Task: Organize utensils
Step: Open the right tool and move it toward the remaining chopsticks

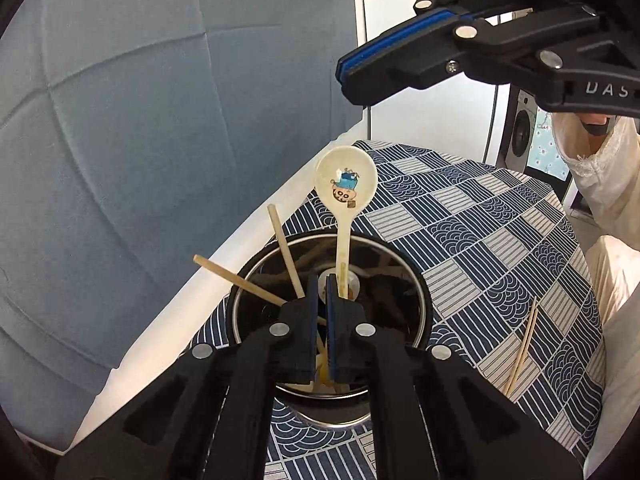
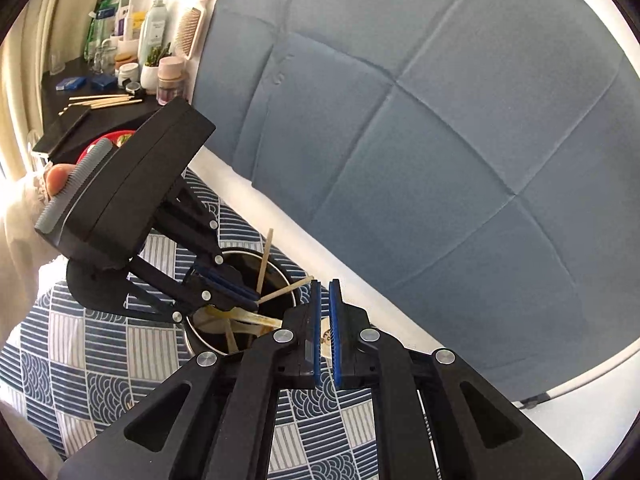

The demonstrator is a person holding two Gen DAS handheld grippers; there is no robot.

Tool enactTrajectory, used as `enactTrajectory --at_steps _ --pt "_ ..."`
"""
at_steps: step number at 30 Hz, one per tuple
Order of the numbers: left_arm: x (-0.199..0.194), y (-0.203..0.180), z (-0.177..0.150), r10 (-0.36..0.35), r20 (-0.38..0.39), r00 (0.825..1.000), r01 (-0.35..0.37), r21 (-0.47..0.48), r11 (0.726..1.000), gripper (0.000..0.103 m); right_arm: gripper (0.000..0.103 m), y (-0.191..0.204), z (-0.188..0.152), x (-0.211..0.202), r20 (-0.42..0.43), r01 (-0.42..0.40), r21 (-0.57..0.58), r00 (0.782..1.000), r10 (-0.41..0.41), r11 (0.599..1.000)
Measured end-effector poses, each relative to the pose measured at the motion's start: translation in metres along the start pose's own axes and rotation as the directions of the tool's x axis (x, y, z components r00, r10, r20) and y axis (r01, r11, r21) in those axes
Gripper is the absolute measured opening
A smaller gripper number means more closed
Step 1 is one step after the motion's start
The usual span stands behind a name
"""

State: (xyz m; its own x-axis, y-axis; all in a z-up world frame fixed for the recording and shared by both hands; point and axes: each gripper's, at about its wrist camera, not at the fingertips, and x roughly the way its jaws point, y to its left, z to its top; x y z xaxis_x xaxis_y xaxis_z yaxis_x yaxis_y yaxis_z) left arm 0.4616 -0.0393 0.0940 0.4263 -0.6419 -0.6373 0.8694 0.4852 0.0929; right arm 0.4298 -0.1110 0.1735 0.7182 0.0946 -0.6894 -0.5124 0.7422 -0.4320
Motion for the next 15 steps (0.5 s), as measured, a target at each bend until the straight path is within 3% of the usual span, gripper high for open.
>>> enactTrajectory --at_steps 4,6,8,9,10,12,13,15 --pt "-0.004 0.002 -0.004 0.003 -0.001 1.000 -0.003 0.000 1.000 0.005 0.004 -0.003 -0.001 0.004 0.004 -0.015 0.019 1.000 0.015 1.000" --pt "-0.007 0.002 -0.005 0.006 0.000 1.000 -0.006 0.000 1.000 0.014 0.005 -0.007 -0.002 0.002 0.015 -0.030 0.042 0.999 0.029 0.999" --pt "-0.010 0.000 -0.007 0.034 -0.005 0.999 -0.034 -0.004 0.999 0.059 0.013 -0.013 -0.004 -0.001 0.026 -0.027 0.067 0.999 0.026 0.997" --pt "-0.013 -0.001 -0.008 0.054 -0.002 0.999 -0.054 -0.005 0.999 0.063 0.034 -0.016 -0.005 -0.002 0.033 -0.017 0.078 0.999 0.015 0.997" --pt "-0.018 -0.002 -0.009 0.071 0.006 0.997 -0.071 -0.002 0.997 0.068 0.065 -0.019 -0.007 -0.005 0.047 -0.004 0.089 0.999 0.000 0.996" --pt "-0.030 -0.004 -0.011 0.091 0.028 0.995 -0.091 -0.004 0.996 0.082 0.088 -0.024 -0.013 -0.013 0.097 0.045 0.119 0.994 -0.057 0.992" --pt "-0.036 -0.006 -0.013 0.102 0.030 0.994 -0.102 -0.008 0.995 0.096 0.087 -0.027 -0.016 -0.015 0.111 0.070 0.126 0.990 -0.084 0.990" --pt "-0.045 -0.009 -0.016 0.131 0.025 0.991 -0.131 -0.007 0.991 0.097 0.087 -0.030 -0.022 -0.017 0.113 0.093 0.135 0.988 -0.108 0.987"
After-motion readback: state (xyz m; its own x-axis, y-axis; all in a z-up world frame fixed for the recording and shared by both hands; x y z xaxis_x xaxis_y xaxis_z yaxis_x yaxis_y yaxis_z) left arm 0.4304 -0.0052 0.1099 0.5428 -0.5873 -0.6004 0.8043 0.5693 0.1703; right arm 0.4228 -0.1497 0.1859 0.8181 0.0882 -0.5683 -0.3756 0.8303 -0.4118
